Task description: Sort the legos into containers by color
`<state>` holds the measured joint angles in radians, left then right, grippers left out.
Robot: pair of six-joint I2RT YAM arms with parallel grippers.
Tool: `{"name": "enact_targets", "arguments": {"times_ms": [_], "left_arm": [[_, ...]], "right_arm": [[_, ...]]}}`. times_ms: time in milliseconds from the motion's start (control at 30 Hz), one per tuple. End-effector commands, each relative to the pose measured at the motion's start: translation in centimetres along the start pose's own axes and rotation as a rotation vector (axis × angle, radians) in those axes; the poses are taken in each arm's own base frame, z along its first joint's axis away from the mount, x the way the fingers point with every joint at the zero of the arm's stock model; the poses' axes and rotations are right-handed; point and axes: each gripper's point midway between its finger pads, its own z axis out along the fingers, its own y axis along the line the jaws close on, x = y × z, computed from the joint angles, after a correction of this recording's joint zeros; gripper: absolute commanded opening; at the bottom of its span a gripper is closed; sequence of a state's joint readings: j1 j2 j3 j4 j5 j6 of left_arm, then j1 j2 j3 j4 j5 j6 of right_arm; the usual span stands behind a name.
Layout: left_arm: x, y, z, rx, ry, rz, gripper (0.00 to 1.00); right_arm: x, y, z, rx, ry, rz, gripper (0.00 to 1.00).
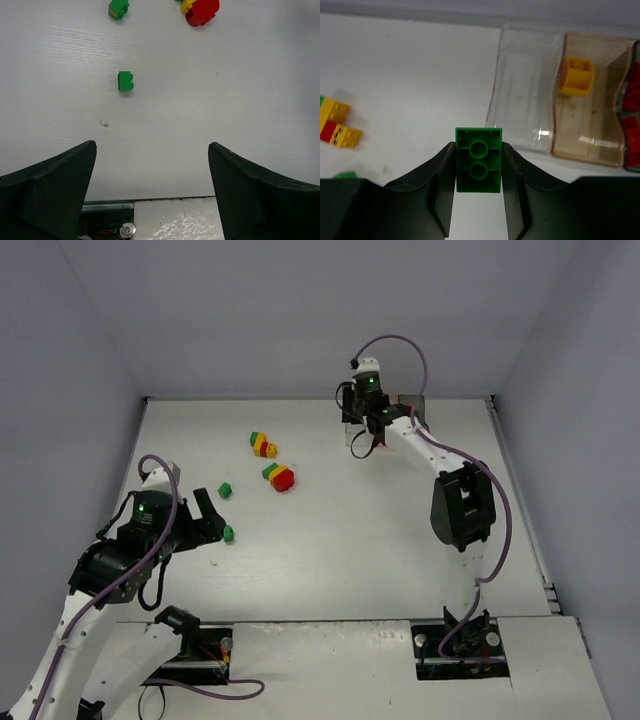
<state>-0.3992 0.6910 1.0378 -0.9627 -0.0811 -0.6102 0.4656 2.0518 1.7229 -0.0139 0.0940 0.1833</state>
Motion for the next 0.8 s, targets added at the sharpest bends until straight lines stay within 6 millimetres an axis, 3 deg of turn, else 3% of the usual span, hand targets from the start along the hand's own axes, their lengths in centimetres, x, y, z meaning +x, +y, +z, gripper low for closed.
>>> {"name": "enact_targets", "arguments": {"times_ms": [0, 67, 133, 167, 333, 367, 500, 567, 633, 667, 767], "left_arm": [[-2.0, -0.5, 0.3, -0.010, -0.064, -0.020, 0.87], [-2.1, -0.4, 0.5, -0.019, -0.066, -0.024, 0.87], [-2.2, -0.3, 0.7, -0.032, -0.069, -0.033, 0.87], [-2.3, -0.3, 0.8, -0.036, -0.070, -0.036, 0.87], [-2.3, -0.3, 1.6, -0.055, -0.063, -0.052, 0.87], [-2.3, -0.2, 1.7, -0.059, -0.062, -0.052, 0.87], [-2.1, -0.1, 2.4, -0.076, -0.052, -0.055, 0.87], [-2.0, -0.2, 3.0, -0.078, -0.045, -0.060, 0.87], [-1.9, -0.3, 3.6, -0.081, -0.037, -0.064, 0.87], [-1.8, -0.4, 3.8, -0.084, -0.032, -0.066, 0.87], [-1.1, -0.4, 5.7, -0.133, 0.028, -0.093, 0.87]], "right_arm": [[-3.5, -2.1, 1.7, 0.041, -0.080, 0.085, 0.06], [-3.2, -3.7, 3.4, 0.054, -0.067, 0.077, 0.07], [-4.4, -4.7, 4.2, 0.046, -0.088, 0.086, 0.08], [-3.8, -5.2, 5.1, 0.051, -0.077, 0.090, 0.09], [-4.4, -6.6, 7.1, 0.032, -0.085, 0.115, 0.16], [-3.8, -6.1, 7.7, -0.009, -0.069, 0.108, 0.19], [-4.1, -5.6, 8.1, -0.042, -0.076, 0.082, 0.27], [-4.3, -5.6, 8.1, -0.046, -0.080, 0.079, 0.40], [-4.4, -5.6, 8.0, -0.046, -0.081, 0.075, 0.46], [-4.6, -5.7, 7.8, -0.045, -0.085, 0.075, 0.53], [-5.2, -5.5, 6.2, -0.052, -0.091, 0.078, 0.57]]}}
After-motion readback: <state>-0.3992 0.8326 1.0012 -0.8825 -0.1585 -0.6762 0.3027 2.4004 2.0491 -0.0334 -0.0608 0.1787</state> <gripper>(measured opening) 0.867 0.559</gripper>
